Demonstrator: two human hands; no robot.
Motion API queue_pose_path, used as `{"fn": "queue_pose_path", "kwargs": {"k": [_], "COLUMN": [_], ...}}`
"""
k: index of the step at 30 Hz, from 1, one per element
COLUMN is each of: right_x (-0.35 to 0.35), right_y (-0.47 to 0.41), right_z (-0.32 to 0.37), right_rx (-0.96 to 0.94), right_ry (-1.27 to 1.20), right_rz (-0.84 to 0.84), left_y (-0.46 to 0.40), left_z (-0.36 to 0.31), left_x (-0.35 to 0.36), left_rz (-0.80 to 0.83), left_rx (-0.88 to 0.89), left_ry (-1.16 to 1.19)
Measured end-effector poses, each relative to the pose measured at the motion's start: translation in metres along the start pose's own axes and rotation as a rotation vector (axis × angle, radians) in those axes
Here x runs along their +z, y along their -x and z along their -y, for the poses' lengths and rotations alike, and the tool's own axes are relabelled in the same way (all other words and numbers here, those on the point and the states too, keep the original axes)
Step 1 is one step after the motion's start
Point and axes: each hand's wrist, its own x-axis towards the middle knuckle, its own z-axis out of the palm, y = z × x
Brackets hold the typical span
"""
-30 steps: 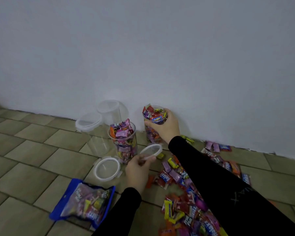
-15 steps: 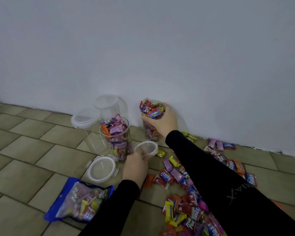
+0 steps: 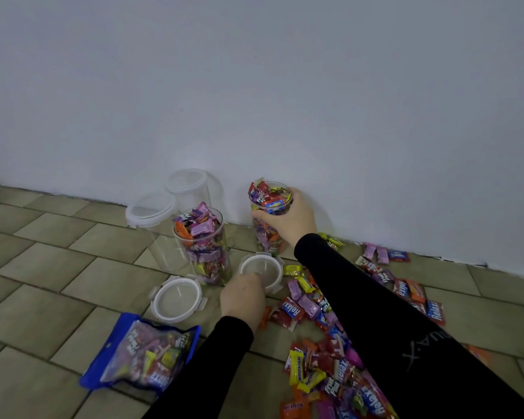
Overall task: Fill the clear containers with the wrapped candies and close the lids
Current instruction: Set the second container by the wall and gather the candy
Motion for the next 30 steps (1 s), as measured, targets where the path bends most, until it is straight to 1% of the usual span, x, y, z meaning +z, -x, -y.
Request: {"fn": "queue_pose_path", "kwargs": {"k": [2,6,8,10,12,15,18,22,25,28,30], "right_x": [-0.001,-0.002,-0.005,-0.008,-0.008,-0.001,0.012,0.034,0.052,0.069,0.08], "right_y": [0.002,0.003,0.006,0.013,0.021,0.035,0.047,0.058,0.066,0.064,0.06], "right_z": [-0.001,0.001,0.005,0.011,0.018,0.034,0.056,0.082,0.096,0.104,0.108], "right_rx": [0.018,0.056,0.073,0.07,-0.019,-0.256,-0.433,-0.522,-0.507,-0.48,-0.481], "right_ry": [0.002,0.019,0.033,0.058,0.119,0.232,0.31,0.347,0.412,0.463,0.532], "right_rz": [-0.007,0.014,0.036,0.023,-0.03,-0.087,-0.097,0.017,0.166,0.253,0.284], "left_y": [0.0,-0.001,0.0,0.004,0.007,0.015,0.026,0.034,0.036,0.028,0.023], "left_z": [0.001,-0.003,-0.002,0.001,0.005,0.012,0.022,0.044,0.071,0.101,0.119], "left_x": [-0.003,-0.012,-0.02,-0.033,-0.047,-0.068,-0.092,-0.12,-0.124,-0.112,-0.102], "left_rz": [0.002,0.058,0.064,0.034,-0.05,-0.221,-0.385,-0.512,-0.577,-0.589,-0.529], "left_rx": [-0.001,0.017,0.031,0.039,0.025,-0.026,-0.04,-0.057,-0.128,-0.245,-0.3], "left_ry": [-0.041,-0.061,-0.039,0.036,0.17,0.376,0.52,0.697,0.846,0.95,1.003]}}
